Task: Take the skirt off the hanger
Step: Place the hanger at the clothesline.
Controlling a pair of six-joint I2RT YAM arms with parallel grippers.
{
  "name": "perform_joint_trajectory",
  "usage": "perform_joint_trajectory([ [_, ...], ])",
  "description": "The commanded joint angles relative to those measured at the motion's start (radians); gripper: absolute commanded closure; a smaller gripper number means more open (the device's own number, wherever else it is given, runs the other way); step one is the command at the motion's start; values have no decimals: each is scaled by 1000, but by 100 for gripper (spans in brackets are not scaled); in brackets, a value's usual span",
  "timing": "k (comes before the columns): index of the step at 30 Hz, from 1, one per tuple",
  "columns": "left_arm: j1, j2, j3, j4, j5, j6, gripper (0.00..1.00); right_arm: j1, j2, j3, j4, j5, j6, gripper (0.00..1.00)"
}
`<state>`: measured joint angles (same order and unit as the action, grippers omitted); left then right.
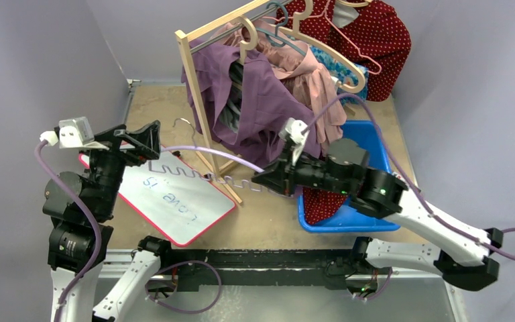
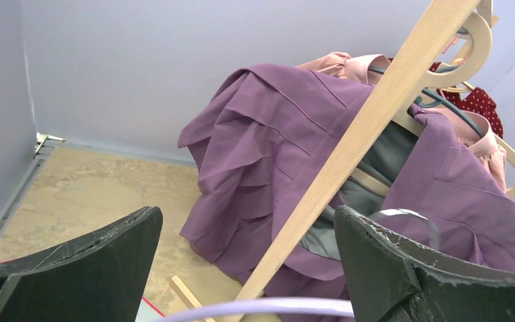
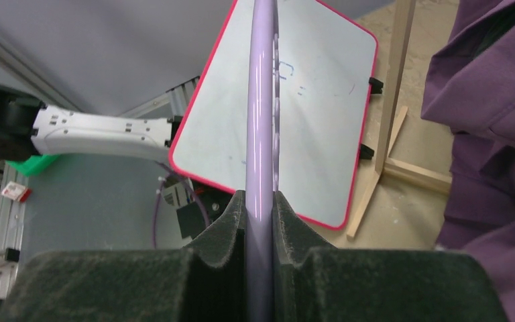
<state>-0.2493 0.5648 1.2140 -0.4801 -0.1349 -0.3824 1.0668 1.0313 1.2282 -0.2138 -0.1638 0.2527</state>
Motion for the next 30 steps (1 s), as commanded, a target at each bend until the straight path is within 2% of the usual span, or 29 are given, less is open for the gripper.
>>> perform_joint_trajectory([
  [1, -1, -14, 25, 31, -49, -1, 0, -1, -124, 19, -117, -27, -85, 100],
  [6, -1, -16, 17, 30, -63, -2, 0, -1, -259, 34, -270, -13, -100, 100],
  [11, -1, -14, -1, 51, -72, -16, 1, -1, -371, 66, -347, 138, -51, 100],
  [14, -1, -11, -8, 63, -71, -28, 1, -1, -368, 78, -348, 258, -3, 100],
  [17, -1, -6, -6, 69, -65, -37, 1, -1, -327, 120, -379, 311, 15, 100],
  [22, 0, -3, -1, 65, -67, -44, 2, -1, -307, 154, -397, 345, -6, 100],
  [30, -1, -2, -20, 68, -54, -48, 0, -1, -393, 177, -429, 381, -26, 100],
])
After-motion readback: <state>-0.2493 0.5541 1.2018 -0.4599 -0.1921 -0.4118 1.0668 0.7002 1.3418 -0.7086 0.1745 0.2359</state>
